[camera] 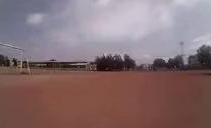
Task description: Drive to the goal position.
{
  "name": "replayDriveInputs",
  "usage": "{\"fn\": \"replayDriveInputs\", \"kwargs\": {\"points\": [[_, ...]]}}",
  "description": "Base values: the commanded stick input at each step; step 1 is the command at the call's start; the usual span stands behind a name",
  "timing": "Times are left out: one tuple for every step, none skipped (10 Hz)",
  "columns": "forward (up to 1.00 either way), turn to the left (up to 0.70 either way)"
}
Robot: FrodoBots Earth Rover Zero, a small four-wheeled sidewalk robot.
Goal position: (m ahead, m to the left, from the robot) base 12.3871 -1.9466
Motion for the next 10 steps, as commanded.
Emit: {"fn": "replayDriveInputs", "kwargs": {"points": [[0.63, 0.00], [0.63, 0.00], [0.63, 0.00], [0.63, 0.00], [0.63, 0.00], [0.63, 0.00], [0.63, 0.00], [0.63, 0.00], [0.63, 0.00], [0.63, 0.00]]}}
